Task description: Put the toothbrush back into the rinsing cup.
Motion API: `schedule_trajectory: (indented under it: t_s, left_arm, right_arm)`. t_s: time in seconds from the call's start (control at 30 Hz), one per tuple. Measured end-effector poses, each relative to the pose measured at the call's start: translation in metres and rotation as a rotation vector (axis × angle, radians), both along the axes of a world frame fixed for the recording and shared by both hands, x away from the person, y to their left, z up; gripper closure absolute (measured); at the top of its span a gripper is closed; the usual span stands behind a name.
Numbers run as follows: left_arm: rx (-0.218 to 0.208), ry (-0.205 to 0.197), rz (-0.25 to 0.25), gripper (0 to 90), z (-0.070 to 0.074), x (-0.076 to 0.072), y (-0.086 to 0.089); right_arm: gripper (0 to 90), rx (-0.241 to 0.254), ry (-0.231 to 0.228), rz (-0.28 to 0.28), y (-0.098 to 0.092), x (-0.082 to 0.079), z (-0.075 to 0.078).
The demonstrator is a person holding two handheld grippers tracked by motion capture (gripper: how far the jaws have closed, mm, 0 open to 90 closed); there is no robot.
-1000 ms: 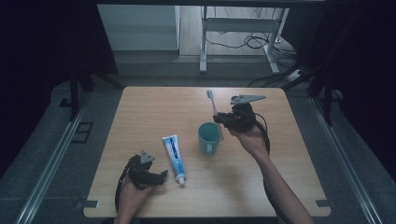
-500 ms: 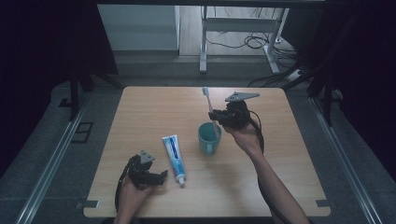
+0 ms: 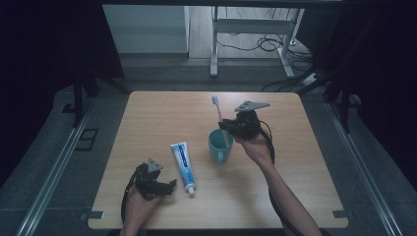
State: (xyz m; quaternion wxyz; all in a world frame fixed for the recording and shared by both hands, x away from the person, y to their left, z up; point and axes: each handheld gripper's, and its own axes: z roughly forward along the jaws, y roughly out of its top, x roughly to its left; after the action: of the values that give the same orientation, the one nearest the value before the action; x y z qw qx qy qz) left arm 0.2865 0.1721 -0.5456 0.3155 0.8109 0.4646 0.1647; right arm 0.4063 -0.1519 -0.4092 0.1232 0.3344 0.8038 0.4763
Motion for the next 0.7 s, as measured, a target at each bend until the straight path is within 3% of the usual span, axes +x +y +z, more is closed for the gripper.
schedule_trajectory:
  t_s: [0.7]
  left_arm:
    - [-0.001, 0.0, 0.0, 1.2, 0.0, 0.0, 0.0]
  right_arm:
    - [78.3, -0.01, 0.02, 0.011, 0.001, -0.001, -0.027]
